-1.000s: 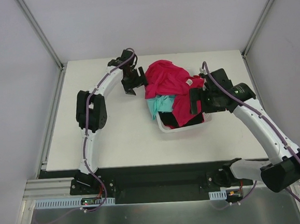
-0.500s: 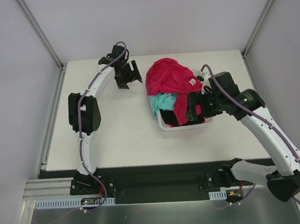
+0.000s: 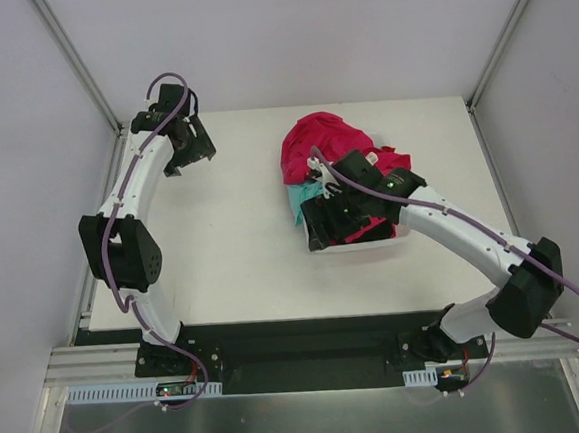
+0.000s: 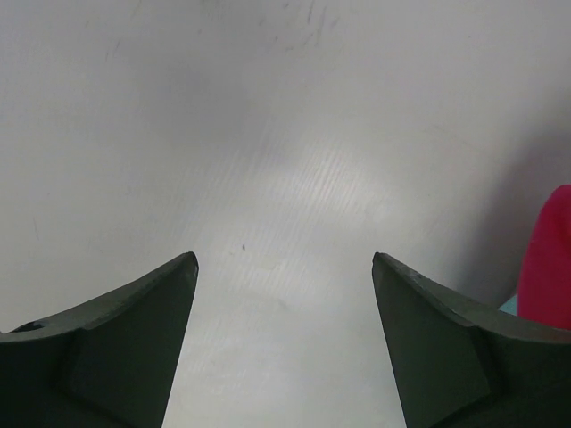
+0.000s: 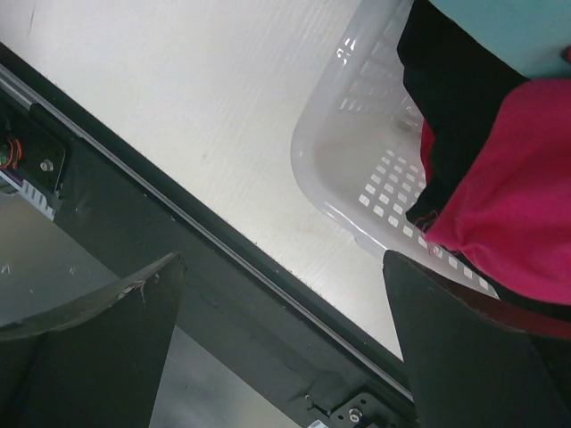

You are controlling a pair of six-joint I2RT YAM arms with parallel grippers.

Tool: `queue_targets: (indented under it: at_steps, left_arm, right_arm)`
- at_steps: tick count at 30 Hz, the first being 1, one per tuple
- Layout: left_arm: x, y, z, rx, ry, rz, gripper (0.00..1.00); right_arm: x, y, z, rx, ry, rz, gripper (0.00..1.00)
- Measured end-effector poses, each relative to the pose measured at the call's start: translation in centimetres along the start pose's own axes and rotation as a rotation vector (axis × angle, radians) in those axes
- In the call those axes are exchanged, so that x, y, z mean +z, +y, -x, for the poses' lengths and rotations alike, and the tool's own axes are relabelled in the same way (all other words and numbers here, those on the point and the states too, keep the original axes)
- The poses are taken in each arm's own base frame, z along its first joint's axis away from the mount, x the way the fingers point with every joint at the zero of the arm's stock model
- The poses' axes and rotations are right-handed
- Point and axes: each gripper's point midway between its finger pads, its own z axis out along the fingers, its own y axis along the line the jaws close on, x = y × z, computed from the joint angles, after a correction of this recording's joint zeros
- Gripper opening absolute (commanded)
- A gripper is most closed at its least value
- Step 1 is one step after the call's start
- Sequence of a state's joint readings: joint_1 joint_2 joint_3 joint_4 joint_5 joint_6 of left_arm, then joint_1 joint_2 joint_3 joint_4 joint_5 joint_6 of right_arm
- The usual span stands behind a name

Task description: Fold and stack the t-shirts

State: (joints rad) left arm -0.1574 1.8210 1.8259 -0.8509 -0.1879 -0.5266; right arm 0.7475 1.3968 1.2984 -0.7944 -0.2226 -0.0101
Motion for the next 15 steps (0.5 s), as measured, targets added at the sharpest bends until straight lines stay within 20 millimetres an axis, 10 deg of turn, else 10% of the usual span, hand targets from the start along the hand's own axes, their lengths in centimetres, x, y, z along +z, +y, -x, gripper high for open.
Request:
queue_targets:
  at_steps: [7, 15]
  left_arm:
    - [1.3, 1.8, -3.1, 0.023, 0.093, 0.065, 0.79]
    - [1.1, 2.8, -3.1, 0.028, 0.089, 0.096, 0.79]
  right_arm:
    - [1.6, 0.5, 0.7, 0.021, 0.010, -0.003, 0.98]
    - [5.3, 6.0, 1.2, -0.096, 0.082, 0.064, 0.98]
